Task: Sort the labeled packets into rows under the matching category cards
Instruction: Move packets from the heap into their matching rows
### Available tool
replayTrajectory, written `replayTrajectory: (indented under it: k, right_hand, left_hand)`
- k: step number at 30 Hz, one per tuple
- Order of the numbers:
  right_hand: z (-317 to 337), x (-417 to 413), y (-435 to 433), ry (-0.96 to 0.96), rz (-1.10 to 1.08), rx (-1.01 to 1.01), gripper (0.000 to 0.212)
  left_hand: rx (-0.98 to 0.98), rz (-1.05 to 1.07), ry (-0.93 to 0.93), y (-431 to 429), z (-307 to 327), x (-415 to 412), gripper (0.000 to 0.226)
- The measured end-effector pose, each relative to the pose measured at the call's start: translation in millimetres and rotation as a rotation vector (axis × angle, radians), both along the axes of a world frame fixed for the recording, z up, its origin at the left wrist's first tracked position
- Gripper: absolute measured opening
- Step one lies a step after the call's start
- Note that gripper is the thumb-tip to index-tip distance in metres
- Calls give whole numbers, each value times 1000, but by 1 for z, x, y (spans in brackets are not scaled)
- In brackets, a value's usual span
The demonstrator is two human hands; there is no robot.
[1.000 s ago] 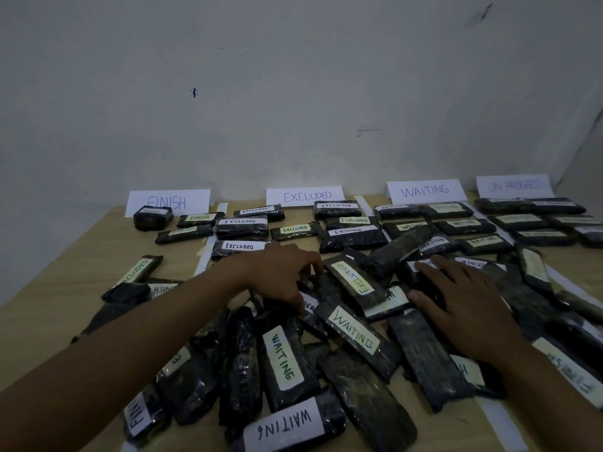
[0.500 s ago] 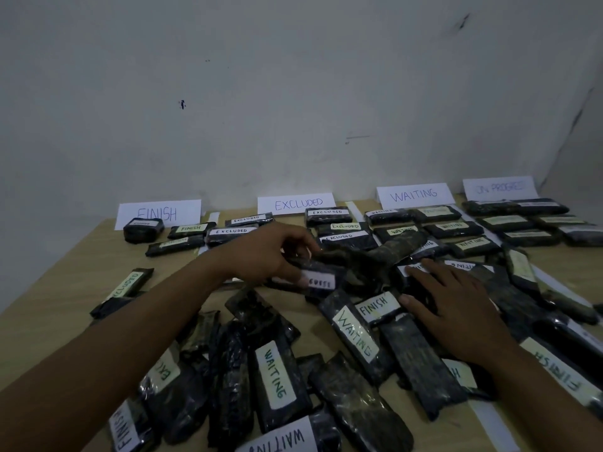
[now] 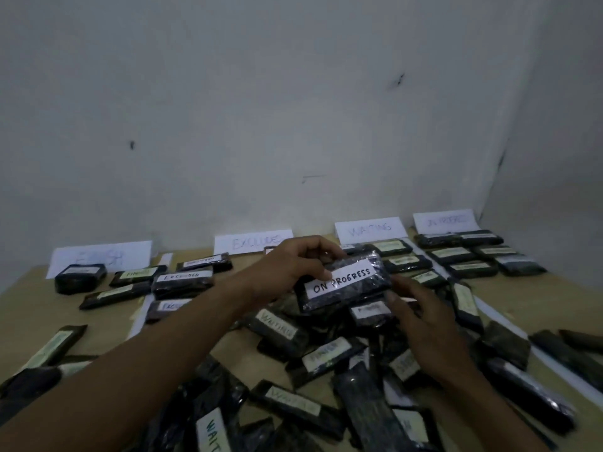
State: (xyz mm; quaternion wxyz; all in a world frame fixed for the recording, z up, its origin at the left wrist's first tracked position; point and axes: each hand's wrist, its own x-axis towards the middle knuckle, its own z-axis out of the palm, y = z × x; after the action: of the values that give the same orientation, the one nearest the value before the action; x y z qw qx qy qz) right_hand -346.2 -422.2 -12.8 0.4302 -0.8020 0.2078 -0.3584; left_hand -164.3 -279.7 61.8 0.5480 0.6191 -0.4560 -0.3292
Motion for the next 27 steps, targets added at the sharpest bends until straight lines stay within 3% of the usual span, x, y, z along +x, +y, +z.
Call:
replayTrajectory:
  k: [2,5,8,11,13,17,19,22,27]
  right_hand:
    - [19,-2,-5,-180,98,301,28]
    - [36,-13,-22,-351,204,617,54]
    - [46,-34,-40,-483,201,785,41]
    - [45,-57,-64,-376,-31,641,27]
    - [42,-71,-89,-310,-180,551,23]
    - [40,-102,-158,-247,-426,462,28]
    - [34,-113,-193,-213,-496,461,36]
    - [20,-114,-234,-90,-545,443,36]
    - [-5,-89,-268,219,-571,352,34]
  left_hand:
    - [-6,-19,19,-27,1,-10,34]
    - [-60,-57,72,-69,1,-27,33]
    - [-141,-80,103,-110,-2,-47,30]
    - [-123,-128,55,-146,-11,-68,27]
    - [-87,-161,-82,-167,-23,-78,24]
    - [-3,-106,-728,-193,-61,-76,40]
    - [77,-154,-929,-195,-77,-74,52]
    - [195,-230,-976,-197,-92,-74,52]
    - [165,-203,-975,-198,-97,-76,51]
